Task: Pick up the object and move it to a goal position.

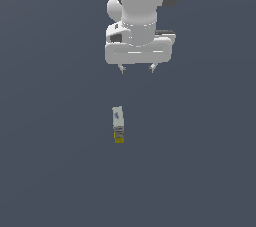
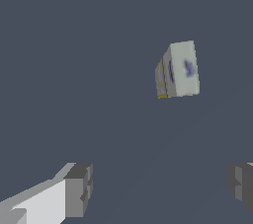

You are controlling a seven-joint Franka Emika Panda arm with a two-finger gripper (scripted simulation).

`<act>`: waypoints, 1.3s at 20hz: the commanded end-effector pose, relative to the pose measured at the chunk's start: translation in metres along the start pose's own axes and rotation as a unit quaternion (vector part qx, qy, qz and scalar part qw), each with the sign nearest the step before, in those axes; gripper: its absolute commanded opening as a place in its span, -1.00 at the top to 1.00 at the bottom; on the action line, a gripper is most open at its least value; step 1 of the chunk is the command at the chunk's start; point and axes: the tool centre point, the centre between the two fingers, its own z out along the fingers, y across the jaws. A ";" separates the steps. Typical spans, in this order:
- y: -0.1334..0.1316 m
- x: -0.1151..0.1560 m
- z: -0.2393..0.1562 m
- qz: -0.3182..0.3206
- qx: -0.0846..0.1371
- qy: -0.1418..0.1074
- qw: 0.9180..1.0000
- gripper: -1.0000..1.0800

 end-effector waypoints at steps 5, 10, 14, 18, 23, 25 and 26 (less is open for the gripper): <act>0.017 0.026 0.022 -0.014 -0.002 -0.001 1.000 -0.92; 0.038 0.053 0.051 -0.031 -0.006 -0.003 1.000 -0.92; 0.054 0.071 0.074 -0.043 -0.009 -0.004 0.999 -0.92; 0.067 0.083 0.093 -0.053 -0.012 -0.006 0.999 -0.92; 0.077 0.092 0.108 -0.061 -0.014 -0.007 0.998 -0.92; 0.080 0.094 0.111 -0.062 -0.014 -0.007 0.998 -0.92; 0.080 0.094 0.112 -0.063 -0.014 -0.007 0.998 -0.92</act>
